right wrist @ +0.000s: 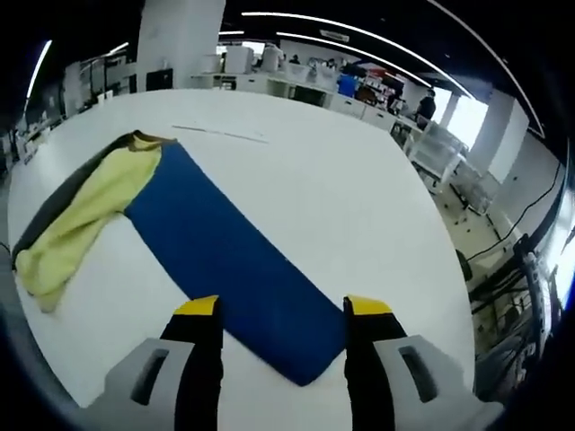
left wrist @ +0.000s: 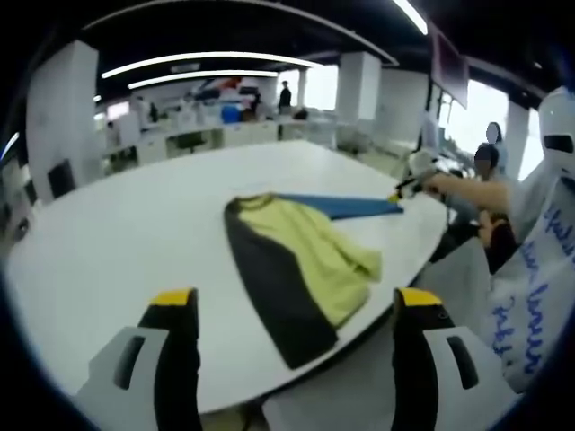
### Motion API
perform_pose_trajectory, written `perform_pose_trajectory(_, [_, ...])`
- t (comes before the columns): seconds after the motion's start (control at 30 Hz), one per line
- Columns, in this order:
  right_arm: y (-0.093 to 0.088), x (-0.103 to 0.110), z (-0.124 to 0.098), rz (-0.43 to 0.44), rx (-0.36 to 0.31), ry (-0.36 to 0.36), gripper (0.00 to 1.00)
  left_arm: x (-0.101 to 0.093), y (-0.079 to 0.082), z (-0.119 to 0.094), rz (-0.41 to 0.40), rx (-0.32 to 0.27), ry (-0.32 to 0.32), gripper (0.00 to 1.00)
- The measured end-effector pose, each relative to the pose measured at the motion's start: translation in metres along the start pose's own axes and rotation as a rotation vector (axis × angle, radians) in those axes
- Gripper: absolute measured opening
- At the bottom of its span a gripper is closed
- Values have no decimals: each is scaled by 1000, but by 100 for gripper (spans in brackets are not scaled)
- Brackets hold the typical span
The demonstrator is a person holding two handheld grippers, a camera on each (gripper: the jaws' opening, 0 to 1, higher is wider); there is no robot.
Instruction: Fold the garment on the visible template until the final outline fits inside the template.
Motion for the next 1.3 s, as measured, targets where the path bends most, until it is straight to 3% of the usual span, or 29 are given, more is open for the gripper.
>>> perform_pose_trajectory(0.07, [1, 5, 0, -1, 6, 19, 71, 1, 0, -1, 1, 0, 1, 85])
perform_pose_trajectory(0.4, [17, 27, -13, -18, -50, 79, 85, 3, 3, -1, 13, -10, -9, 84])
perform_pose_trajectory(0.47, [21, 45, -22, 9, -74, 129, 89, 3, 2, 0, 12, -8, -13, 84])
perform_pose_trajectory(0.73, [34, 86, -49, -34, -135, 197, 92, 4, 0, -3, 9, -9, -11, 84])
perform_pose_trajectory(0.83, [46, 100, -61, -42, -216, 224, 91, 5, -1, -5, 8, -12, -7, 84])
perform_pose_trajectory(0.93, [56, 107, -72, -42, -249, 262, 93, 5, -1, -7, 7, -16, -2, 84])
perform_pose_trajectory(1.13, [66, 139, -95, -98, -265, 365, 97, 4, -2, -9, 15, -18, 8, 84])
perform_pose_trajectory(1.3, [75, 153, -112, -179, -286, 370, 94, 4, -2, -10, 16, -18, 9, 84])
Point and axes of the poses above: the point that each gripper's makers call its tool centre point, and the gripper's own axes: z roughly forward along the fingers, x roughly to its left, y roughly out of its top, the point moved 10 cm from there along -z, roughly backward along the fingers, and after that the axes turned 2 degrees about -z, right-handed, at the moved point
